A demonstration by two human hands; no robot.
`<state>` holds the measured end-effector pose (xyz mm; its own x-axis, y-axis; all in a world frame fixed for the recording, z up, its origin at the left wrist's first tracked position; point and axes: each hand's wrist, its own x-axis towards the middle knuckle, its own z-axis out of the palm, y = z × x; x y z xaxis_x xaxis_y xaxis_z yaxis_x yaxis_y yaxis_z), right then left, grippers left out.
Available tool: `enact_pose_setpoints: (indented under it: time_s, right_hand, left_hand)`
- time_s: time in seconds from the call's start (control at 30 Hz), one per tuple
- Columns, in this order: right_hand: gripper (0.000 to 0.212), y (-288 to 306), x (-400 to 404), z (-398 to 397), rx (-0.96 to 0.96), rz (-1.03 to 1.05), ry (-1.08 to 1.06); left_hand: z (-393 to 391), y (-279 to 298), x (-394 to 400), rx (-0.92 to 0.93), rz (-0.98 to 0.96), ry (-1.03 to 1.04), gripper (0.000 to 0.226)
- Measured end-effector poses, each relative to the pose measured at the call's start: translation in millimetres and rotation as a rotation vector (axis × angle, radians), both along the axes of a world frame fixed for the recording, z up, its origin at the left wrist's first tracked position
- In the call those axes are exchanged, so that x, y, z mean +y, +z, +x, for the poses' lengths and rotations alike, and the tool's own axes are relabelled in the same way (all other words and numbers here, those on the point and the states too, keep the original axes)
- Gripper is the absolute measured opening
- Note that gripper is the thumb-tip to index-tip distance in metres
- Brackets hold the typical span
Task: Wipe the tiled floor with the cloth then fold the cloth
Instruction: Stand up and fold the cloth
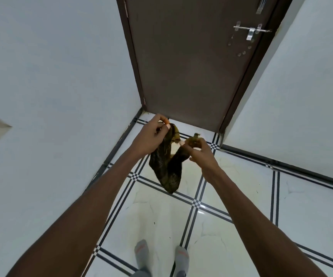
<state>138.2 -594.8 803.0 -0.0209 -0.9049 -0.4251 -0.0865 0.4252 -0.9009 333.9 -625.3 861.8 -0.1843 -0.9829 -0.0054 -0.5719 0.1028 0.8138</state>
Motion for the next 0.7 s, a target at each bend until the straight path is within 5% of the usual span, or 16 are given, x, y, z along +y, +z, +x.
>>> enact_pose_setpoints:
  time_s: [0.13, 0.33, 0.43, 0.6, 0.7]
  right_hand:
    - [0.100, -1, -14, -9, 0.368, -0.208, 0.170]
    - [0.128, 8, -35, -21, 0.848, -0.191, 0.298]
    - [0.126, 14, -38, -22, 0.974, -0.180, 0.313]
    - [0.082, 23, -32, -11, 0.411, -0.507, 0.452]
    - [0.035, 17, -17, 0, 0.159, -0.371, 0.539]
  left_hand:
    - [-5, 16, -2, -0.060, 0.012, -0.080, 0.015]
    - [-1, 37, -1, -0.127, 0.015, -0.132, 0.017]
    - [-3, 51, -1, -0.138, 0.017, -0.156, 0.018]
    - [-5, 64, 2, -0.140, 0.037, -0.175, 0.014]
    - [-2, 71, 2, -0.076, 0.064, -0.132, 0.018]
